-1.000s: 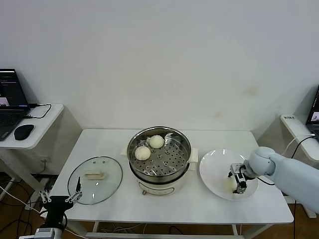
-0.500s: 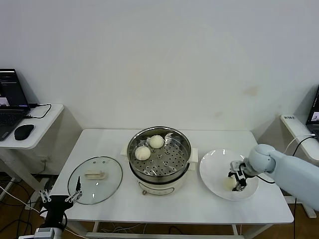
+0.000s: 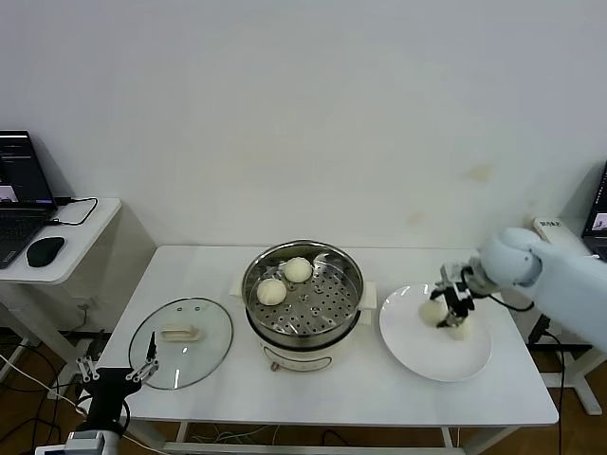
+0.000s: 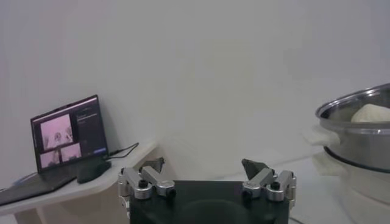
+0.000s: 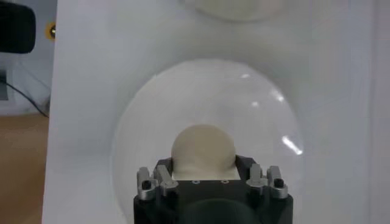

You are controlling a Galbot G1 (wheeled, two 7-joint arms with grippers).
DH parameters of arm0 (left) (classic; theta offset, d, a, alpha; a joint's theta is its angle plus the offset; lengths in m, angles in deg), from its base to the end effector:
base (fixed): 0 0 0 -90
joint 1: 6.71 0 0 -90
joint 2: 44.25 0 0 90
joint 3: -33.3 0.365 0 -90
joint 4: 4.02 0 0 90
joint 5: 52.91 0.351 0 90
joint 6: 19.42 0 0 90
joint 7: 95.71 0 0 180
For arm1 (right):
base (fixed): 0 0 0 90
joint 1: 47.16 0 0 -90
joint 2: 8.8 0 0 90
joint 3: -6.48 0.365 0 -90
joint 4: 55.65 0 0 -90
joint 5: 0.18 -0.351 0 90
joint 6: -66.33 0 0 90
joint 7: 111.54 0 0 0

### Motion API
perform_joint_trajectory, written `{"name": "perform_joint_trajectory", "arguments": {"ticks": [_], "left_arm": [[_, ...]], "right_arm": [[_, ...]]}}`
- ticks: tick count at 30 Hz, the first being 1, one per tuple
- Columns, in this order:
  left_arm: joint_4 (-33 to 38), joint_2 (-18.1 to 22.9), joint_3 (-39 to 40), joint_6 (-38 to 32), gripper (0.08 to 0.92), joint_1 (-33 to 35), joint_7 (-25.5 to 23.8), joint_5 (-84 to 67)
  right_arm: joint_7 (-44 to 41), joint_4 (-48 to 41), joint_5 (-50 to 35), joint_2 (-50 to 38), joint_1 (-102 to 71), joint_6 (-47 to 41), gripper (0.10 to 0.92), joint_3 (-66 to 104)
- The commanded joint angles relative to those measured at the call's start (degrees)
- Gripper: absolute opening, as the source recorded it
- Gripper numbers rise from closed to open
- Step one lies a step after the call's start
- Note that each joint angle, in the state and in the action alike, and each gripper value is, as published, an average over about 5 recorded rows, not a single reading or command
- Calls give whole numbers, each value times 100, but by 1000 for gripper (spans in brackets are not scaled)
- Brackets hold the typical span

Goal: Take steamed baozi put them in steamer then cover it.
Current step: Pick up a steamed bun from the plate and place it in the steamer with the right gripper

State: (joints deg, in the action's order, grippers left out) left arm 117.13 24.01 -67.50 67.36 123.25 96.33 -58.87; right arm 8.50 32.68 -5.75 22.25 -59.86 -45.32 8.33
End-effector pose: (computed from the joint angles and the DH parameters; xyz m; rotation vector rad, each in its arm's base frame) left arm 0.1301 0.1202 -0.3041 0.2128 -3.0656 -0.4885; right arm 0.4844 -0.1406 -0.0975 1.2353 -1.4900 1.4186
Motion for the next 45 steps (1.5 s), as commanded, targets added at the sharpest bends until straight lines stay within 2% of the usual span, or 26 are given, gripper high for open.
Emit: {"name": "perform_joint_trajectory", "arguments": {"ticks": [1, 10, 16, 29, 45], "left_arm": [[21, 3, 9, 4, 823, -20, -3, -13], [24, 58, -40, -3, 823, -14, -1, -45], [32, 120, -176, -19, 823, 32, 2, -90], [36, 210, -265, -16, 823, 17, 7, -123], [35, 289, -247, -46, 823, 4, 12, -146]], "right_arm": [[-1, 282, -930, 716, 2357, -173, 636, -1229], [380, 167, -1473, 2185, 2683, -66, 636, -1424], [598, -128, -1375, 2884, 2096, 720, 636, -1572], [806, -633, -163, 3519, 1382, 2818, 639, -2032], [421, -886, 432, 4138, 1652, 3738, 657, -2396]]}}
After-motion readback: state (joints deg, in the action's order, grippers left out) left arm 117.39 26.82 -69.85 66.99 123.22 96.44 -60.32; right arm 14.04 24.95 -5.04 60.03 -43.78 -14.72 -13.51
